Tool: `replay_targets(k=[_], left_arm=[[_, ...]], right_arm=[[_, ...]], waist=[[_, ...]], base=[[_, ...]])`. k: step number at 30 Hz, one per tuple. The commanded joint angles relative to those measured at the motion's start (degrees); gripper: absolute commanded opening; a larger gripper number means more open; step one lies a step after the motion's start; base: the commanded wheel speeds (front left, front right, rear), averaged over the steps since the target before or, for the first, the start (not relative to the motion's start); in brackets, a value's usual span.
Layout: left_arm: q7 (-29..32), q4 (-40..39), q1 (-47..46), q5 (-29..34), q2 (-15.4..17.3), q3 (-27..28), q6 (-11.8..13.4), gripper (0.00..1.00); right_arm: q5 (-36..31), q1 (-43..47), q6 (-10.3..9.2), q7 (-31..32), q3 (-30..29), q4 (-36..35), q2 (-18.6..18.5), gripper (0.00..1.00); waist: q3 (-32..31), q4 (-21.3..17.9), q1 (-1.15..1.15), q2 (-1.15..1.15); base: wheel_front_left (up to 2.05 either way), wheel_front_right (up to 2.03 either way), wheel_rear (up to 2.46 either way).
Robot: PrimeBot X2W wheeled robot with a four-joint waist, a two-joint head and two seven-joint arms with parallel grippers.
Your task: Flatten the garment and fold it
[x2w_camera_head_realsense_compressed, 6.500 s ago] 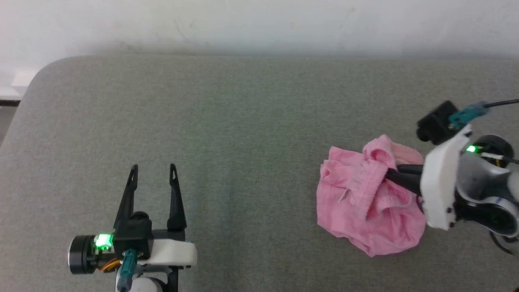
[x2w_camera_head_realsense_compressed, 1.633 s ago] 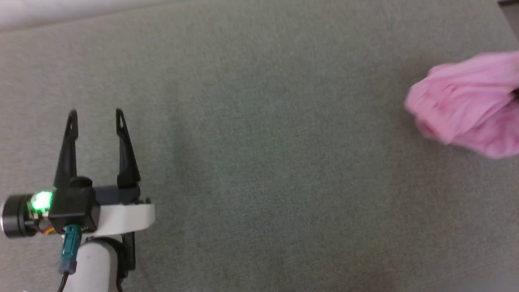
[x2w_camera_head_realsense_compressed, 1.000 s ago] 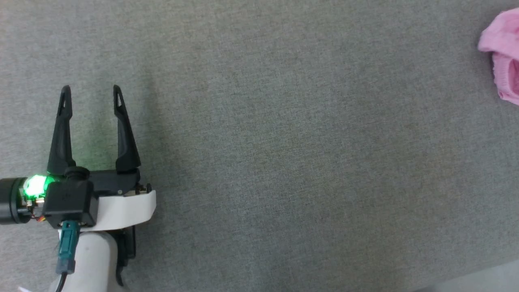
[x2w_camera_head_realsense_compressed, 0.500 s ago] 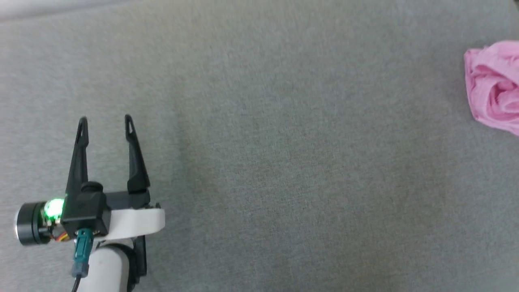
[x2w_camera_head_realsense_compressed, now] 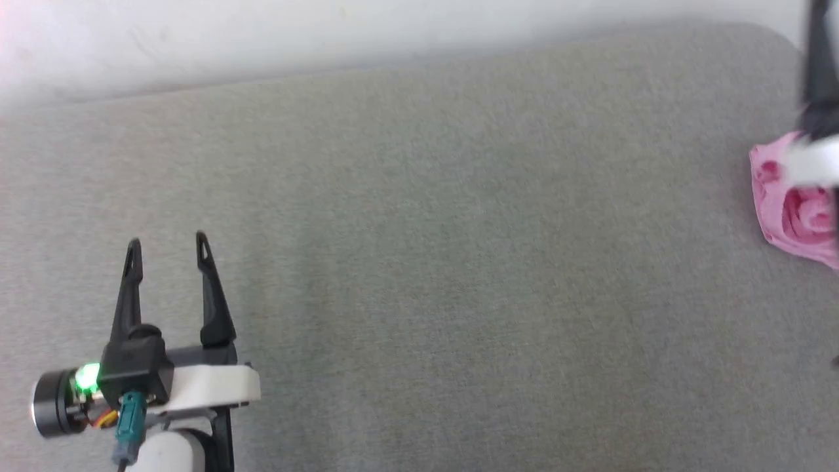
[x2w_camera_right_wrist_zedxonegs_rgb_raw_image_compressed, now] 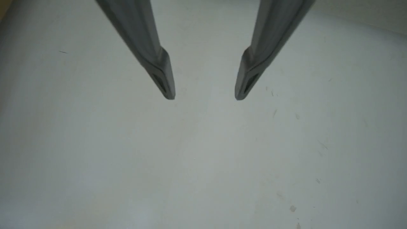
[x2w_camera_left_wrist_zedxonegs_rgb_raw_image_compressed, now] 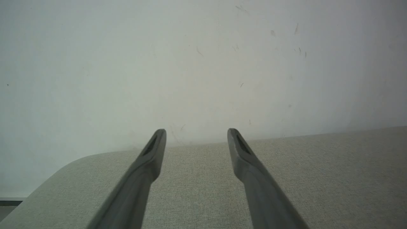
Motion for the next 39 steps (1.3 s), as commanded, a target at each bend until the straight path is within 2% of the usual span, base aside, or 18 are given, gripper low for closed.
replay_targets(k=[1, 3, 8, 14, 22, 29, 30, 39], left_arm=[[-0.27, 0.16, 0.84, -0.03, -0.21, 0.31, -0.29, 1.00], [-0.27, 0.62, 1.81, 0.12, -0.72, 0.48, -0.68, 1.00], [-0.27, 1.48, 3.29, 0.40, -1.32, 0.50, -1.46, 1.00], [-0.27, 2.31, 4.83, 0.56, -1.71, 0.79, -2.09, 1.00], [-0.27, 2.87, 6.29, 0.48, -2.29, 0.55, -3.80, 1.00], [-0.27, 3.05, 6.85, -0.70, -3.10, 1.11, -5.84, 1.00], [0.03, 2.90, 6.45, -0.57, -3.08, 0.90, -5.66, 0.00], [0.75, 2.96, 6.28, -0.43, -3.19, 0.87, -5.95, 0.00]], right_arm=[[-0.07, 0.96, -0.12, -0.25, -0.18, -0.45, 0.50, 1.00], [0.44, 6.64, -0.12, -0.25, 0.38, -4.20, 4.05, 1.00], [1.46, 15.60, -0.12, -0.25, 1.90, -6.77, 8.03, 1.00], [1.74, 22.65, -0.12, -0.25, 3.19, -7.18, 10.68, 1.00], [1.09, 31.73, -0.12, -0.26, 1.43, -9.38, 14.81, 1.00], [0.48, 35.17, -0.12, -0.26, 0.33, -11.73, 16.20, 1.00], [0.75, 34.71, 0.00, 0.03, 0.55, -11.35, 16.03, 0.00], [0.40, 34.74, -0.01, 0.74, 0.72, -11.27, 16.00, 0.00]], waist=[[-2.03, 1.67, 0.01, 0.00], [-3.35, 2.32, 0.01, 0.00], [-5.45, 3.44, 0.01, 0.00], [-7.35, 4.15, 0.01, 0.00], [-9.67, 5.33, 0.01, 0.00], [-10.85, 5.64, 0.01, 0.00], [-10.79, 5.59, 0.01, 0.00], [-10.90, 5.63, 0.02, 0.00]], base=[[0.00, 0.00, 0.00], [0.00, 0.00, 0.00], [0.00, 0.00, 0.00], [0.00, 0.00, 0.00], [0.00, 0.00, 0.00], [0.00, 0.00, 0.00], [0.00, 0.00, 0.00], [0.00, 0.00, 0.00]])
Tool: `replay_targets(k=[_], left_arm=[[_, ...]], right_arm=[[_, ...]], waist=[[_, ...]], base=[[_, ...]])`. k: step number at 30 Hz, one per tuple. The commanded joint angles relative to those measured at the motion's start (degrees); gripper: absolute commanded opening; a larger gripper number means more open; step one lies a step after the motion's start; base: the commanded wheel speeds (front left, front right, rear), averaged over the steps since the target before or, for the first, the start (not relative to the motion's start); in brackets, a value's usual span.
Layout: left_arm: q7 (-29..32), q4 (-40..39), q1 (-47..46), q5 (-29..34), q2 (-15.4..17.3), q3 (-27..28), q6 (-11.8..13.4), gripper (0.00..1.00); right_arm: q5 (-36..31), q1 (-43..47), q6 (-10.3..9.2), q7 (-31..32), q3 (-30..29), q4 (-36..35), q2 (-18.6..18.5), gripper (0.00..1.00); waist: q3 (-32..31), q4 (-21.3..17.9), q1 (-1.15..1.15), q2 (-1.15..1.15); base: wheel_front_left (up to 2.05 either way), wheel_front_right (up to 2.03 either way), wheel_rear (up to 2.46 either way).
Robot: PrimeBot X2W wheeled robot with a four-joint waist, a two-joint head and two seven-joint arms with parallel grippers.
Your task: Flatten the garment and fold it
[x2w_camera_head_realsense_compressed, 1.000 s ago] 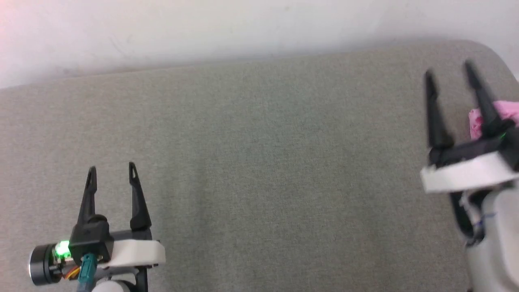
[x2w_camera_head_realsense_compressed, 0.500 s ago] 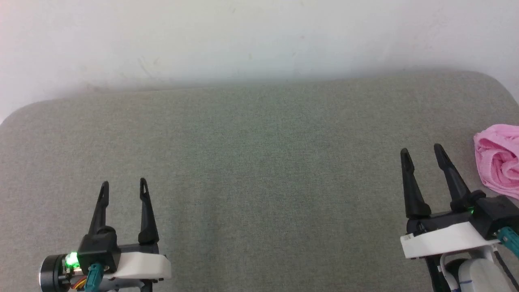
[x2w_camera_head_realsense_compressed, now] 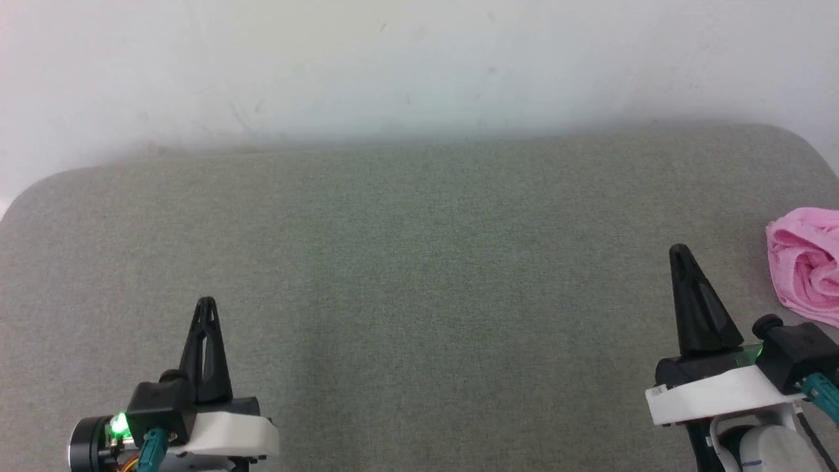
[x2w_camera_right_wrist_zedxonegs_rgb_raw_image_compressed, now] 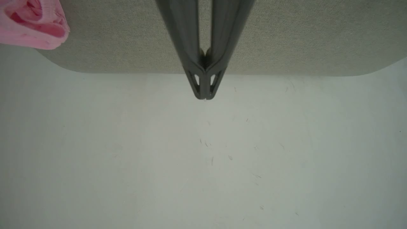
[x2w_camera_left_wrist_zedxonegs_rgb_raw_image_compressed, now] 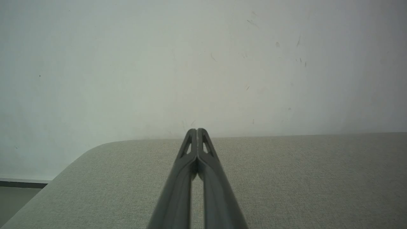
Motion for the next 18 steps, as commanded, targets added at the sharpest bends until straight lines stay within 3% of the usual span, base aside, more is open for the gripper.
replay_targets(k=[1, 18], left_arm=[[0.23, 0.10, -0.17, 0.16, -0.13, 0.03, -0.41, 0.00], [2.22, 0.38, -0.63, 0.59, -0.51, 0.11, -1.50, 0.00]], right_arm=[[-0.44, 0.09, -0.01, 0.25, -0.06, -0.03, 0.03, 0.00], [-1.60, 0.33, -0.02, 2.24, -0.05, -0.06, 0.10, 0.00]], waist=[[-0.01, 0.00, 0.00, 0.00], [-0.21, 0.05, 0.00, 0.00]], base=[[0.00, 0.00, 0.00], [0.00, 0.00, 0.00]])
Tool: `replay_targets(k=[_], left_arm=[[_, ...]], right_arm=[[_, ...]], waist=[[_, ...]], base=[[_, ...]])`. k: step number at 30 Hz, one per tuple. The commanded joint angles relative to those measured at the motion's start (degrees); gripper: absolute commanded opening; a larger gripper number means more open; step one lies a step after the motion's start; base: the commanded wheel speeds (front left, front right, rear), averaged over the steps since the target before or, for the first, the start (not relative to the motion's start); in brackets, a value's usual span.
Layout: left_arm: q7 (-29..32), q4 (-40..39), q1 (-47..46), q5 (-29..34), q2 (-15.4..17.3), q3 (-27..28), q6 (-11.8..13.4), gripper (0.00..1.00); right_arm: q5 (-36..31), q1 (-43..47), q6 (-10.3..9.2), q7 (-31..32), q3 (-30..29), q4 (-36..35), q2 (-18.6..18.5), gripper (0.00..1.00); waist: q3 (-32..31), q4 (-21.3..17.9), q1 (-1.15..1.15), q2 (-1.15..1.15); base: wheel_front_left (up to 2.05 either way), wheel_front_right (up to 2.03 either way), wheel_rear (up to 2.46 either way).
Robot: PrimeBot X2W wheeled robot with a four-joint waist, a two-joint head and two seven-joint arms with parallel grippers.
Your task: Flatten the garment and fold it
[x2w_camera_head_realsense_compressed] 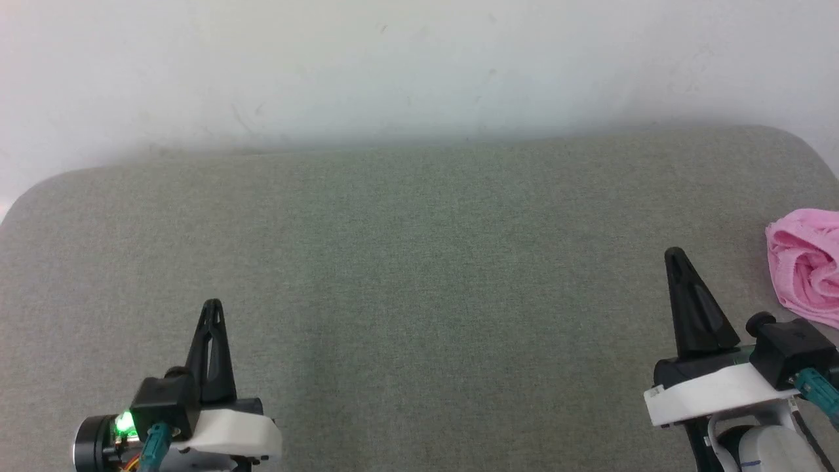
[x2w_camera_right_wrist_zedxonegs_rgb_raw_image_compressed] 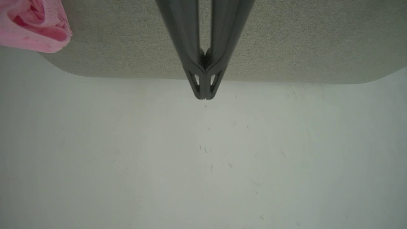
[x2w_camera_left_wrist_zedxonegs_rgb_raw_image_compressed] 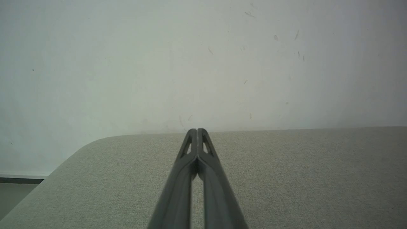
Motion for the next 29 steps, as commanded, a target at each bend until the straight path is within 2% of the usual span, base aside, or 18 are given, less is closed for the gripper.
replay_targets(k=[1, 29], left_arm=[[0.29, 0.22, -0.59, 0.45, -0.30, 0.10, -0.58, 0.00], [3.56, 0.66, -1.35, 1.15, -0.93, 0.23, -2.38, 0.00]], right_arm=[[-0.60, 0.34, -0.02, 0.32, -0.07, -0.08, 0.09, 0.00], [-2.52, 0.74, -0.05, 3.59, -0.05, -0.12, 0.20, 0.00]], waist=[[-0.01, 0.00, 0.00, 0.00], [-0.35, 0.08, 0.00, 0.00]], base=[[0.00, 0.00, 0.00], [0.00, 0.00, 0.00]])
